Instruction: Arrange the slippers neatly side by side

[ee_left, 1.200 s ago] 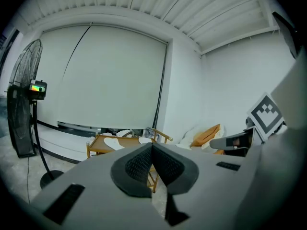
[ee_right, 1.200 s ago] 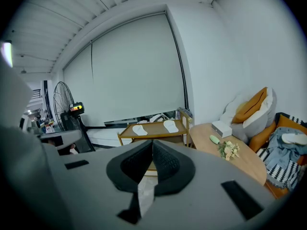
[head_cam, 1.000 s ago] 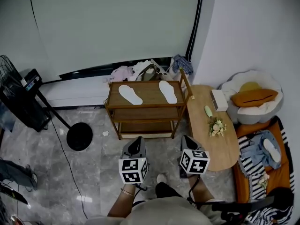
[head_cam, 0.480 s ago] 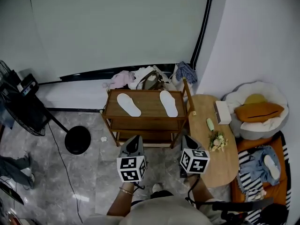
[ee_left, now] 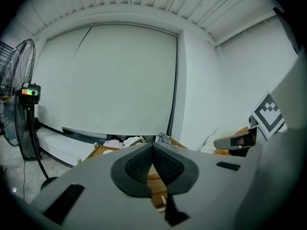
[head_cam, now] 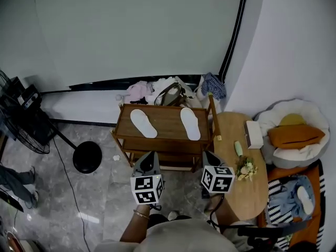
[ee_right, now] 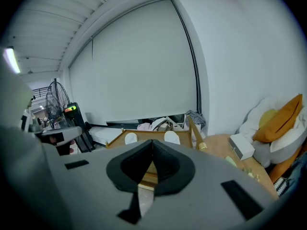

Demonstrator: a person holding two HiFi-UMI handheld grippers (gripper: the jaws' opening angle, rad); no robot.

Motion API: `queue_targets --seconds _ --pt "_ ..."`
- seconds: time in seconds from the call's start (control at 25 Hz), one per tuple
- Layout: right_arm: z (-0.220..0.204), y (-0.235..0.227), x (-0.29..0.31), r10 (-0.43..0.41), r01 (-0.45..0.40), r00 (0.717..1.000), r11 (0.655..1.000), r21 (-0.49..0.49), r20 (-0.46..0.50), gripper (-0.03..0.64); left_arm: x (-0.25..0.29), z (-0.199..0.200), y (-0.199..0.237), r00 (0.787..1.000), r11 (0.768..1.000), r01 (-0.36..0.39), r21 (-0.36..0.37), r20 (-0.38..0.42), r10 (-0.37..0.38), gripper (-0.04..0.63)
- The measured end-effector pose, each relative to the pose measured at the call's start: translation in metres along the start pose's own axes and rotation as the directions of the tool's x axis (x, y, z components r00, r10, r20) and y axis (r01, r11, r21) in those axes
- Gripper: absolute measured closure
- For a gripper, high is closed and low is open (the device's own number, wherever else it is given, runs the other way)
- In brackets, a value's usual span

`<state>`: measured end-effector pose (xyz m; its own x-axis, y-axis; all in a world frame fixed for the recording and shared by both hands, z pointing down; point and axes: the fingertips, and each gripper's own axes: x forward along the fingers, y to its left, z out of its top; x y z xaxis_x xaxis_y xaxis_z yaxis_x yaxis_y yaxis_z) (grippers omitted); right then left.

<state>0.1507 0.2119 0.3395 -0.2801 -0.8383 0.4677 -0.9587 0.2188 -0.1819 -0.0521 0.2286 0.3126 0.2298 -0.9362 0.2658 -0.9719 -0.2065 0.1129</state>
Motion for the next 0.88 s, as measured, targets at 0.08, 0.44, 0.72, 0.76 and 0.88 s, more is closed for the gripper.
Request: queue_targets --seconds 0.08,0.44,0.72,0.76,0.88 --pt "-0.001 0.0 0.008 0.014 -0.014 1.0 1.0 0.004 -0.011 0.583 0.006 -0.002 0.003 1.0 1.0 -0.008 0.0 -0.009 0.008 0.591" --pt "0.001 -0.008 0.042 0.027 -0.027 0.998 1.0 0.001 -0.049 0.583 0.041 -0.003 0.022 0.999 0.999 -0.033 -0.038 -0.021 0.033 0.591" --pt "0.029 -0.02 0.083 -0.008 0.008 0.999 1.0 0.001 -0.039 0.583 0.093 0.008 0.04 1.0 0.999 -0.012 -0.05 -0.02 0.011 0.59" --pt "0.034 -0.021 0.09 -0.012 0.012 0.999 1.0 0.001 -0.036 0.583 0.101 0.012 0.043 1.0 0.999 -0.008 -0.05 -0.017 0.007 0.591" --pt "0.051 -0.019 0.111 -0.02 0.02 0.999 1.0 0.001 -0.029 0.583 0.126 0.024 0.053 1.0 0.999 0.007 -0.047 -0.013 -0.008 0.59"
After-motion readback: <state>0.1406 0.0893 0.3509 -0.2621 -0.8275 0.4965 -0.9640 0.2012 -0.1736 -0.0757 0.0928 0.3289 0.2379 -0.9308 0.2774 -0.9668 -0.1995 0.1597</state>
